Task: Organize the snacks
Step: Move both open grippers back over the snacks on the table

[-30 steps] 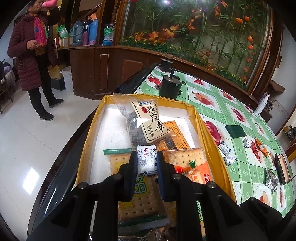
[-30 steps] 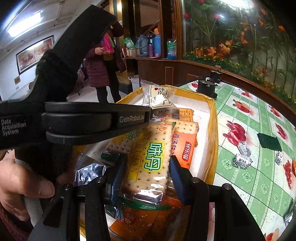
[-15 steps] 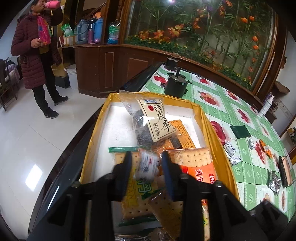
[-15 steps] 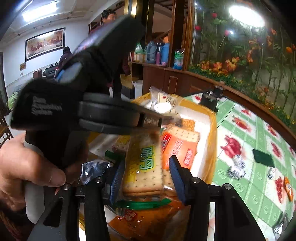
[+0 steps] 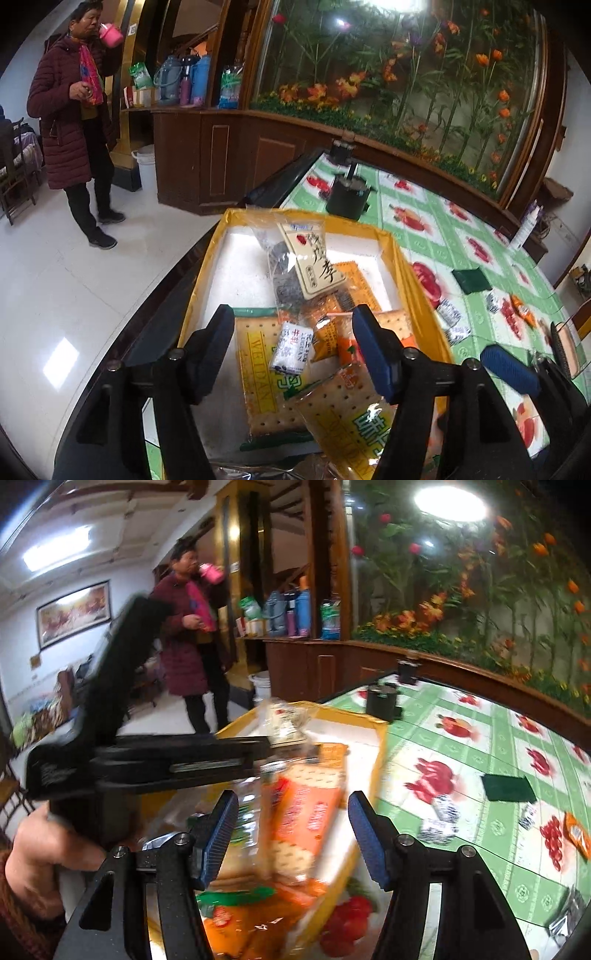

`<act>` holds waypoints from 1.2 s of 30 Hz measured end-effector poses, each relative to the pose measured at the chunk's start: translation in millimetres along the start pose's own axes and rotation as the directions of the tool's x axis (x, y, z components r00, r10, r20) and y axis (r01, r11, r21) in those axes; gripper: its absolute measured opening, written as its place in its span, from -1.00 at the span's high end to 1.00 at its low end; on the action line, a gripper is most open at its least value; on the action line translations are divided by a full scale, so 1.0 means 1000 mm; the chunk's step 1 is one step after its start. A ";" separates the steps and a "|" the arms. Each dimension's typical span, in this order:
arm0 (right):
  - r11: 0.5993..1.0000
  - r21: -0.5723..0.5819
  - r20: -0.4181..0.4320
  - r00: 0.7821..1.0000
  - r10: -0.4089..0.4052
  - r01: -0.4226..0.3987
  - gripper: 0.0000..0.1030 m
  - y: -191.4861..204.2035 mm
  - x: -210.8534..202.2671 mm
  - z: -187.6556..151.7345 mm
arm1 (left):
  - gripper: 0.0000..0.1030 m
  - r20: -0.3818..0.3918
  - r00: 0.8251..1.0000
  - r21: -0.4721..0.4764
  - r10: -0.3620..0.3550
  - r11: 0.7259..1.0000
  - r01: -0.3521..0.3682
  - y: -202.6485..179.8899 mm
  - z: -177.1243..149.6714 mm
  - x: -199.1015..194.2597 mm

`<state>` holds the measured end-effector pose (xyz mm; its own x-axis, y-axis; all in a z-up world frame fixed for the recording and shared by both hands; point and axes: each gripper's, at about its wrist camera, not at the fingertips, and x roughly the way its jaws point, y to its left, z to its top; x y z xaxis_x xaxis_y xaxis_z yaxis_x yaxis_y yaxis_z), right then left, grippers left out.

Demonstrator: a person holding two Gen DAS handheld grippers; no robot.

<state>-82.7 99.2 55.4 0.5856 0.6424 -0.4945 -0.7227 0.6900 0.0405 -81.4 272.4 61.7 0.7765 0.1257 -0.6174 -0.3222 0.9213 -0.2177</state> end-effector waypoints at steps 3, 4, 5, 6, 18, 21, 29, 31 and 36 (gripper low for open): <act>0.995 0.094 -0.009 1.000 -0.017 0.018 -0.30 -0.024 0.003 0.003 | -0.42 0.019 0.999 -0.017 -0.044 0.999 0.044 0.003 0.002 -0.004; 0.992 0.123 -0.014 1.000 -0.018 0.020 -0.30 -0.032 0.005 0.004 | -0.44 0.018 0.998 -0.022 -0.060 0.998 0.061 0.004 0.002 -0.005; 0.988 0.151 -0.022 1.000 -0.016 0.019 -0.30 -0.039 0.007 0.004 | -0.45 0.014 0.997 -0.025 -0.078 0.997 0.078 0.005 0.003 -0.004; 0.981 0.191 -0.038 0.999 -0.011 0.018 -0.30 -0.049 0.010 0.003 | -0.46 0.007 0.995 -0.026 -0.098 0.995 0.098 0.006 0.004 -0.004; 0.940 0.329 -0.125 0.991 -0.054 0.093 -0.30 -0.096 0.029 -0.010 | -0.56 0.051 0.986 0.068 -0.156 0.986 0.152 -0.011 -0.001 -0.024; 0.928 0.363 -0.122 0.991 -0.046 0.088 -0.30 -0.105 0.029 -0.011 | -0.56 0.079 0.979 0.066 -0.187 0.981 0.182 -0.006 0.003 -0.042; 0.932 0.346 -0.131 0.989 -0.066 0.108 -0.30 -0.102 0.029 -0.010 | -0.56 0.306 0.951 -0.222 -0.051 0.967 0.124 0.121 0.014 -0.153; 0.932 0.343 -0.139 0.988 -0.071 0.115 -0.30 -0.100 0.029 -0.010 | -0.62 0.346 0.935 -0.329 0.075 0.943 0.046 0.169 0.008 -0.188; 0.926 0.367 -0.113 0.992 -0.051 0.089 -0.30 -0.099 0.018 -0.005 | -0.71 0.261 0.860 -0.579 0.439 0.784 -0.224 0.274 -0.028 -0.246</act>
<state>-2.3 41.1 37.8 0.5766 0.5645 -0.5906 -0.4819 0.8188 0.3120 -375.7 483.6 133.1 0.6678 0.6085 -0.4287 -0.7400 0.4810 -0.4700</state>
